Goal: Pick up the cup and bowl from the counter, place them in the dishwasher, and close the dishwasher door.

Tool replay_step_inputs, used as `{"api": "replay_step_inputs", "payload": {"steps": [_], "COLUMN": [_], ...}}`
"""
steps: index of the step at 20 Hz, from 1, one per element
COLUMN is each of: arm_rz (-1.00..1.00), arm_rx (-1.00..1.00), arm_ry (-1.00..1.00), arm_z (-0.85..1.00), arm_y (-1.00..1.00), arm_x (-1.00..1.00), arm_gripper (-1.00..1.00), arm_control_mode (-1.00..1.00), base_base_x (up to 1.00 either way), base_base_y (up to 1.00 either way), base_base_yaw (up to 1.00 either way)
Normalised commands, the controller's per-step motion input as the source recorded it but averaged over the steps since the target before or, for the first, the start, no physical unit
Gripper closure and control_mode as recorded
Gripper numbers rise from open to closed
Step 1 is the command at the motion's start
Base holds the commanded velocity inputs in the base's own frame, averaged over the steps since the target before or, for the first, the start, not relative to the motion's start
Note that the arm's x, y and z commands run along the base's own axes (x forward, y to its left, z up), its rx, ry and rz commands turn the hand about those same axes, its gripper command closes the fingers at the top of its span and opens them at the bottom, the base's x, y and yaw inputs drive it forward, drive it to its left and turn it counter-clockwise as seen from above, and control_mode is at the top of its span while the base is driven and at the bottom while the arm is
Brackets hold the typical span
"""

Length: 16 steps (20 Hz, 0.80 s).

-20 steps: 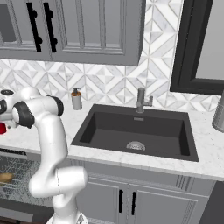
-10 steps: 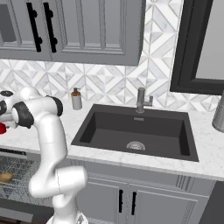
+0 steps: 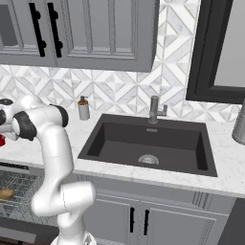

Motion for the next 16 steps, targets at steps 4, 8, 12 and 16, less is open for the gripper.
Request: {"api": "replay_step_inputs", "payload": {"steps": [4,8,12,16], "arm_rz": [0.00,-0.01,-0.01,0.00], "arm_rx": [0.00,0.04,0.05,0.03], "arm_ry": [-0.14,-0.26,-0.22,-0.17], "arm_z": [0.00,0.03,0.09,0.14], "arm_y": [-0.10,-0.38,-0.45,-0.24], "arm_x": [-0.52,-0.73,-0.74,-0.74], "arm_gripper": [1.00,1.00,1.00,1.00], "arm_control_mode": [-1.00,-1.00,-1.00,-1.00], "base_base_x": [0.00,0.00,0.00,0.00], "base_base_y": [0.00,0.00,0.00,0.00], "base_base_yaw": [0.00,0.00,0.00,0.00]}}
